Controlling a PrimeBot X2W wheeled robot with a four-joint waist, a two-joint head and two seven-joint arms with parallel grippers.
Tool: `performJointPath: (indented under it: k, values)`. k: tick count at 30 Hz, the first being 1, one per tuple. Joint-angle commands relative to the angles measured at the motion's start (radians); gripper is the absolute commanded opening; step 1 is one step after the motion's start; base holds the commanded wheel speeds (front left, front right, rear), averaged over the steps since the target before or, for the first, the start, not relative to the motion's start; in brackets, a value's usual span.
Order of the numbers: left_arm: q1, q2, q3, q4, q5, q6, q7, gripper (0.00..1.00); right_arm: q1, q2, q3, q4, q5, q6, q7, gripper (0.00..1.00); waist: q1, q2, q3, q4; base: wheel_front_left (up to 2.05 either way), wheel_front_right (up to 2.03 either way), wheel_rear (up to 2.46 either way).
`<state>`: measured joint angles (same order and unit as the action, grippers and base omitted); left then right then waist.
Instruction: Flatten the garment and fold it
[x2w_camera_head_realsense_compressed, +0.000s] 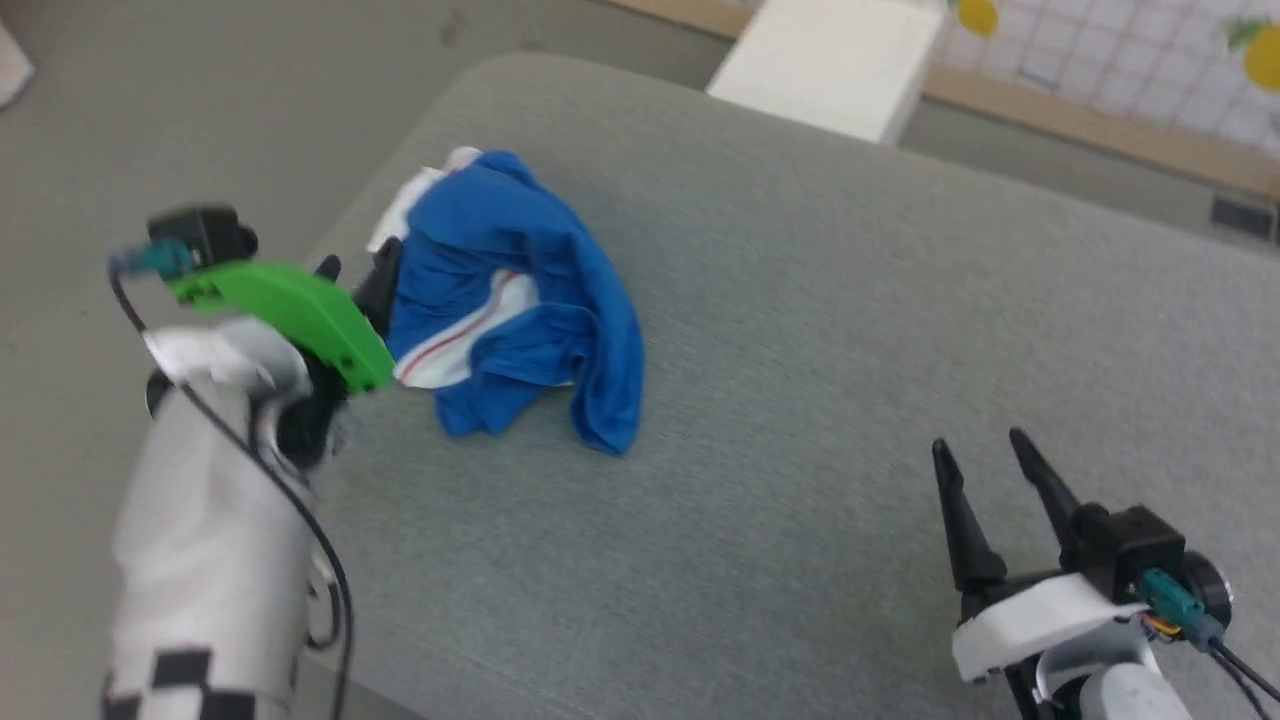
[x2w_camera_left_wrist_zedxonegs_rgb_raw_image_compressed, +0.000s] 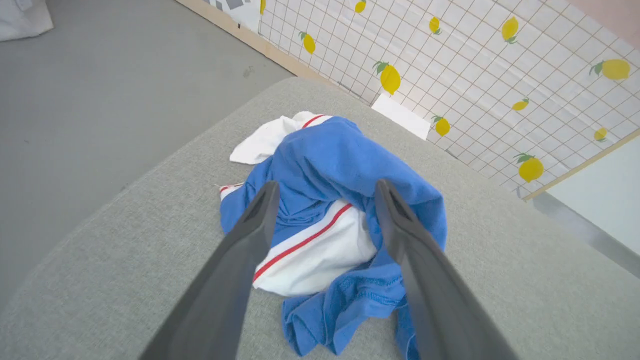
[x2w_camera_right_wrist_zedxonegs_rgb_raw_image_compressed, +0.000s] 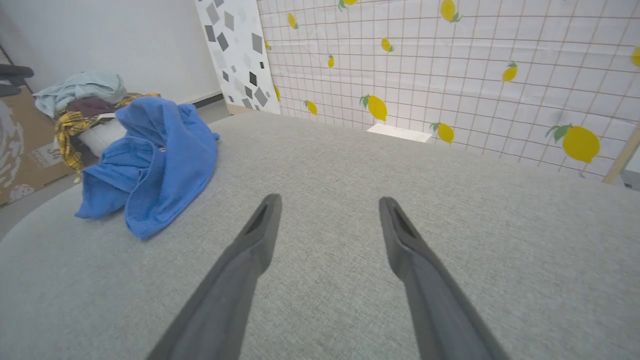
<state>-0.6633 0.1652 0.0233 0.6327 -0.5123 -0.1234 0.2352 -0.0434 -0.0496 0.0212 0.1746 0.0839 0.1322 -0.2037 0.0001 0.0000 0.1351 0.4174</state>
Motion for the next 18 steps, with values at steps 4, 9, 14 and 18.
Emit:
performJointPath:
  k: [4,9,14,18]
  values:
    - [-0.112,0.035,-0.008,0.122,-0.067,-0.006,0.159,1.00,-0.014,-0.001,-0.025,-0.049,-0.031,-0.002,0.025,1.00,-0.0001,0.0000,0.172,-0.163,0.00,0.00,0.00]
    - [-0.188,0.069,-0.010,0.232,-0.090,-0.001,0.248,1.00,-0.013,-0.001,-0.052,-0.112,-0.046,-0.002,0.046,1.00,-0.0001,0.0000,0.269,-0.212,0.00,0.00,0.00]
    - [-0.205,0.073,-0.029,0.285,-0.082,0.003,0.268,1.00,-0.017,-0.001,-0.059,-0.130,-0.049,-0.002,0.050,1.00,-0.0001,0.0000,0.299,-0.210,0.00,0.00,0.00]
    - [-0.200,0.069,-0.037,0.313,-0.076,0.002,0.233,1.00,-0.026,-0.001,-0.054,-0.128,-0.048,-0.002,0.051,1.00,-0.0001,0.0000,0.306,-0.206,0.00,0.00,0.00]
